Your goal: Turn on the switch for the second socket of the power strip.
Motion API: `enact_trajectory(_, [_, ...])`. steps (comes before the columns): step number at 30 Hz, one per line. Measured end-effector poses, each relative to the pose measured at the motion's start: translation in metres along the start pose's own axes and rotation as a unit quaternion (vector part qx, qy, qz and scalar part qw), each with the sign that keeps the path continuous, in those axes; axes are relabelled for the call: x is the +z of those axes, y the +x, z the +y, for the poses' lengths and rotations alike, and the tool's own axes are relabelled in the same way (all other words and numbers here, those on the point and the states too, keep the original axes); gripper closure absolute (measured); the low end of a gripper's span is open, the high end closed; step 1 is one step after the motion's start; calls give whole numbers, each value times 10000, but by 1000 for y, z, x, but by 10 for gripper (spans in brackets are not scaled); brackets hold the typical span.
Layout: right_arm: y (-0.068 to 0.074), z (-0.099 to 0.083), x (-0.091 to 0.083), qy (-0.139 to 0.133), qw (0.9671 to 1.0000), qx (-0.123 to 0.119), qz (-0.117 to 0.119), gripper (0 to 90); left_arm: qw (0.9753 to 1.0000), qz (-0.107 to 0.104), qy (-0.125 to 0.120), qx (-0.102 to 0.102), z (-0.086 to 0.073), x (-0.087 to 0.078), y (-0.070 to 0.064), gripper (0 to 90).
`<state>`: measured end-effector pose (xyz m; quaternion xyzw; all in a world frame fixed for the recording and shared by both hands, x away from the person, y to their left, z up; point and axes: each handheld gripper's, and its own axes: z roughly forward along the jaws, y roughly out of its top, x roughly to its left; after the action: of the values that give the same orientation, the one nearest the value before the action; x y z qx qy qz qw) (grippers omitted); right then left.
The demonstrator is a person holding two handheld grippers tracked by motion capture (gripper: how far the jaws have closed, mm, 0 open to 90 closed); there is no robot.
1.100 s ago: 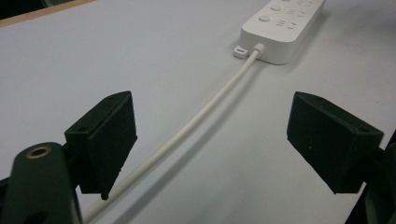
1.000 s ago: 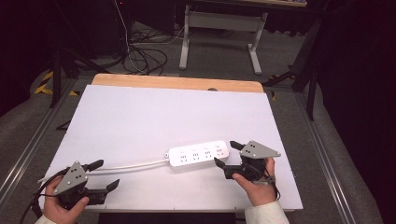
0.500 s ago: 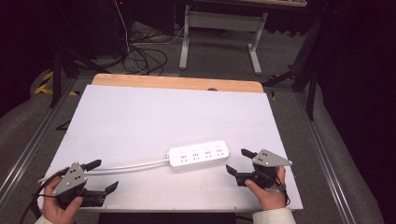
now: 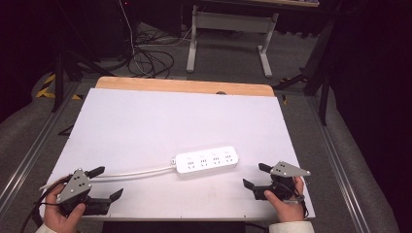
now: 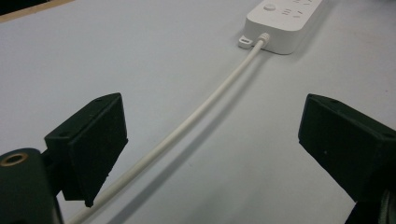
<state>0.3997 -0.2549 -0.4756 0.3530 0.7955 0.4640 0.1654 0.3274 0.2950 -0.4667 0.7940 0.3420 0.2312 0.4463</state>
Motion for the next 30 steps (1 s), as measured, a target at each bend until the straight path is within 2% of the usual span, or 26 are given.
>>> enact_trajectory(6, [-2, -8, -1, 116, 9999, -63, -25, 133, 10000, -62, 2, -6, -2, 1, 0, 87])
enact_trajectory(8, [-2, -10, -1, 222, 9996, -148, -45, 134, 9999, -100, -22, 46, -3, 1, 2, 87])
enact_trajectory(11, [0, -13, -1, 373, 9990, -223, -70, 136, 9999, -146, -25, 6, -4, 0, 4, 87])
enact_trajectory(14, [1, -17, -2, 338, 9992, -185, -50, 136, 9999, -154, -22, -1, -4, 0, 4, 87])
enact_trajectory(17, [2, -16, 0, 297, 9992, -253, -96, 142, 9999, -141, -30, 30, -4, 1, 4, 87])
enact_trajectory(23, [5, -12, -3, -29, 9990, -409, -159, 152, 9999, -94, -104, 16, -4, 2, 4, 87])
enact_trajectory(30, [5, -13, -3, -13, 9992, -360, -156, 158, 9999, -88, -56, 77, -3, 2, 2, 87])
